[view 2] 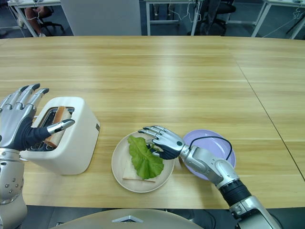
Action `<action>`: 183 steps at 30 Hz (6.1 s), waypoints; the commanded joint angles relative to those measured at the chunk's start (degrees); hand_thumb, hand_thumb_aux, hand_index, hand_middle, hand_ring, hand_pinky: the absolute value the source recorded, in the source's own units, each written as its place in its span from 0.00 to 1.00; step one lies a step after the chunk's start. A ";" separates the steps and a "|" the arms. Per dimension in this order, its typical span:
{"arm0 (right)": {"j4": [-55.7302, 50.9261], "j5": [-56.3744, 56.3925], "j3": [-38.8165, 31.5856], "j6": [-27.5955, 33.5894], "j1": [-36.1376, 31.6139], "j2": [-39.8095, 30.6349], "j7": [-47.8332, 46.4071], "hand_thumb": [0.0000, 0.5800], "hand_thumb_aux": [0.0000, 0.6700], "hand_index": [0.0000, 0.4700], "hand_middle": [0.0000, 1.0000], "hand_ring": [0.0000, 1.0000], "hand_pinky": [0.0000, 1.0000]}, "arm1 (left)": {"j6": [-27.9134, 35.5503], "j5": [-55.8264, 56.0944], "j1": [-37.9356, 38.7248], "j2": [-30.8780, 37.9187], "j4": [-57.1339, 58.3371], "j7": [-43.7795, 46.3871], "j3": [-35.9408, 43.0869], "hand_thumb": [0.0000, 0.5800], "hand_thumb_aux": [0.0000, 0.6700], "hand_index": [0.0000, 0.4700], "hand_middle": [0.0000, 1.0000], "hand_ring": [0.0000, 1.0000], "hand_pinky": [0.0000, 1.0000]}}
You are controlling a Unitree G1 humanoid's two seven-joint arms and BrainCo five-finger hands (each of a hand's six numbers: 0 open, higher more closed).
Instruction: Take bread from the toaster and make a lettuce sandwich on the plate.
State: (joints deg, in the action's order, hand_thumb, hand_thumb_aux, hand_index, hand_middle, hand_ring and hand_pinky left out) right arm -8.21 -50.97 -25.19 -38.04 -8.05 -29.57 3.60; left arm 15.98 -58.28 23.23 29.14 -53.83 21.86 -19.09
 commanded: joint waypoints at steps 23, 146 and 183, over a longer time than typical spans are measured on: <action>23.38 9.43 6.45 5.62 8.54 0.91 -5.11 0.00 0.00 0.00 0.00 0.00 0.00 | -1.88 -1.62 -3.09 -4.61 14.01 -0.15 2.73 1.00 1.00 0.98 1.00 1.00 1.00; 17.60 14.74 -1.55 17.67 19.81 -2.79 -34.64 1.00 1.00 0.98 1.00 1.00 1.00 | -24.91 15.83 -7.98 9.97 36.54 14.75 40.50 1.00 1.00 0.98 1.00 1.00 1.00; 29.17 68.70 26.08 28.07 10.17 9.85 -19.57 0.00 0.00 0.00 0.00 0.00 0.00 | -13.96 61.25 -8.93 -20.43 2.65 -7.28 16.62 0.00 0.00 0.00 0.16 0.16 0.16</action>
State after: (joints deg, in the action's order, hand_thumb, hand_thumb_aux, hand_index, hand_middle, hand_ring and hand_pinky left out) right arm 20.28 14.02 -0.78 -12.30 1.67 -20.56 -15.90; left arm 1.15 -2.81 13.15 9.95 -50.52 15.94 -1.17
